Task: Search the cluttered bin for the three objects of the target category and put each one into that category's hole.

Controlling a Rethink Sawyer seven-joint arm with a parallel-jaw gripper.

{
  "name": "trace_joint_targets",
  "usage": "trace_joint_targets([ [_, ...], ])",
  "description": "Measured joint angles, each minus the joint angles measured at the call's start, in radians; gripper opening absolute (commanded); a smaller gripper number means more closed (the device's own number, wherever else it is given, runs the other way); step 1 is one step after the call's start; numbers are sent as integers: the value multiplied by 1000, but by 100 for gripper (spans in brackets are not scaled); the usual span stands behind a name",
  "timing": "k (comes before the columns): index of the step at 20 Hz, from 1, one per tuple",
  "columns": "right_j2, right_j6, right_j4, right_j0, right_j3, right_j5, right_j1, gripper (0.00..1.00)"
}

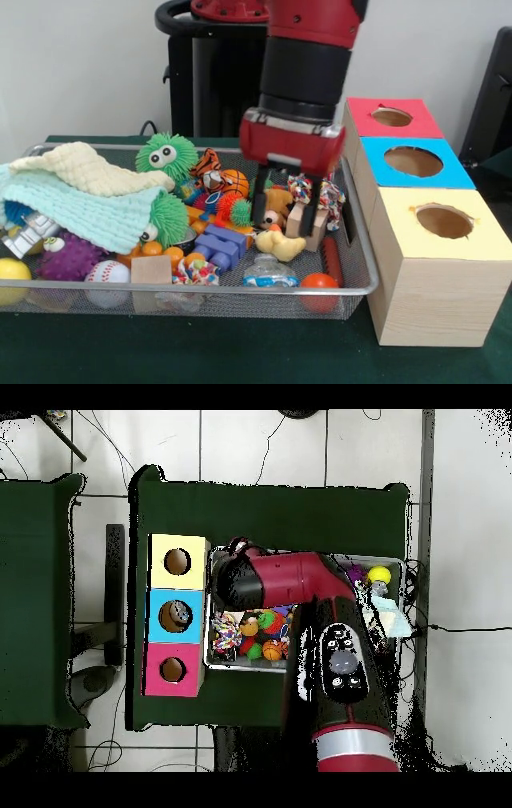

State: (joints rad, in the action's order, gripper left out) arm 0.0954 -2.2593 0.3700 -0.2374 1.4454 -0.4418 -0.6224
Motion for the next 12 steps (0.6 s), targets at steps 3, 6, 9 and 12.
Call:
trace_joint_targets([
  [3, 53, 22, 25, -72, -5, 0, 29, 100],
  [6, 91, 49, 48, -129, -9, 0, 60, 100],
  [9, 109, 71, 69, -160, -11, 0, 82, 100],
  [12, 138, 107, 107, -196, -12, 0, 115, 100],
])
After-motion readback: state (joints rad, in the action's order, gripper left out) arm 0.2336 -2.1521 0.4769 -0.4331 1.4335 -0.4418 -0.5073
